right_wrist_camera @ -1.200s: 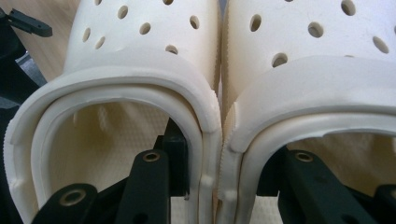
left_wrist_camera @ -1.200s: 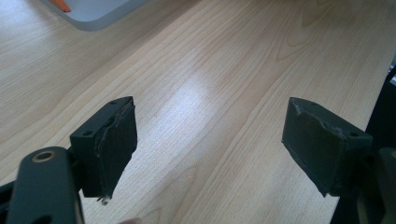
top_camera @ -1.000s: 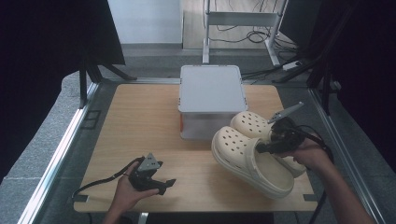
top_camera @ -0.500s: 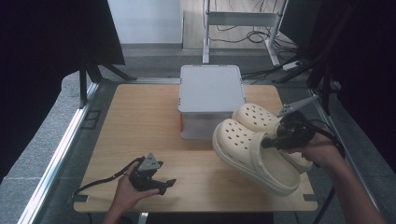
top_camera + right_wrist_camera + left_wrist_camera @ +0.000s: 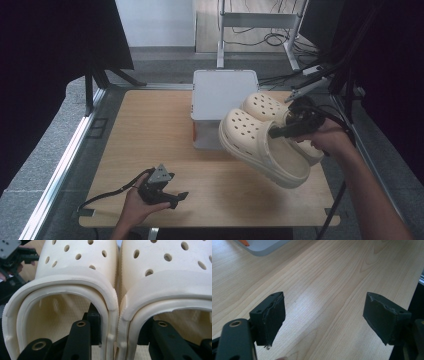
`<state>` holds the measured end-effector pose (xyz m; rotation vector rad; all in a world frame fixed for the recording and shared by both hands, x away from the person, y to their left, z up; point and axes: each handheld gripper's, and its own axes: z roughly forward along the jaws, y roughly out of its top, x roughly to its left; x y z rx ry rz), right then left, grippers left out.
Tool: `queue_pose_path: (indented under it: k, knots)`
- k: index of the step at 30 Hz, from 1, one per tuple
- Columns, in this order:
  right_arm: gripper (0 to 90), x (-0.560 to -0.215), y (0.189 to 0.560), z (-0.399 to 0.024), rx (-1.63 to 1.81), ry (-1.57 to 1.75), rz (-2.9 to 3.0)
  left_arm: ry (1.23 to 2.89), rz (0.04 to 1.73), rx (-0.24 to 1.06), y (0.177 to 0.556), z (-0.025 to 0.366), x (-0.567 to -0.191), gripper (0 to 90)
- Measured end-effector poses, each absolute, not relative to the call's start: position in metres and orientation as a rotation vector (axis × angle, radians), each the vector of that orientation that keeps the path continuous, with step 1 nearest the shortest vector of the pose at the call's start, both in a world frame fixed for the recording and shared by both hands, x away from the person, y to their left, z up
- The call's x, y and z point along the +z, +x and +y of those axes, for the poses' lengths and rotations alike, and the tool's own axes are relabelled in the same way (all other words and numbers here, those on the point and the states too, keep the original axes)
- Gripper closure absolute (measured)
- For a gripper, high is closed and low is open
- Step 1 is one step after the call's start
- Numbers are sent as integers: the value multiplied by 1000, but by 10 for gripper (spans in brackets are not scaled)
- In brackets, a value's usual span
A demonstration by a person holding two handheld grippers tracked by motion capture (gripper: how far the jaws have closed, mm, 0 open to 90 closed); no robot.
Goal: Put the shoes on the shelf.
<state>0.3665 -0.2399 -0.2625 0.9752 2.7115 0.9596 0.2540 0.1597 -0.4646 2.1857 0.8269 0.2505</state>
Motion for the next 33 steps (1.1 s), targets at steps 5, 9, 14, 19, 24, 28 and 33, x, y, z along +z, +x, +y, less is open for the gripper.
queue_pose_path:
  k: [5,9,14,19,24,28,33]
  knots:
    - [653,-258,389,-227,955,987,2713,2185,824,246,254,160,-465,184]
    - [652,-254,407,-216,948,999,2700,2188,819,245,254,160,-465,184]
    - [652,-249,426,-204,950,1016,2691,2189,814,238,255,160,-465,184]
    - [652,-245,442,-193,940,1047,2674,2183,812,235,254,160,-465,184]
    - [653,-243,456,-184,908,1063,2664,2181,810,234,254,161,-464,184]
    - [652,-242,471,-174,914,1100,2650,2178,813,237,254,161,-464,184]
    - [651,-242,488,-161,923,1191,2596,2173,817,234,254,162,-464,184]
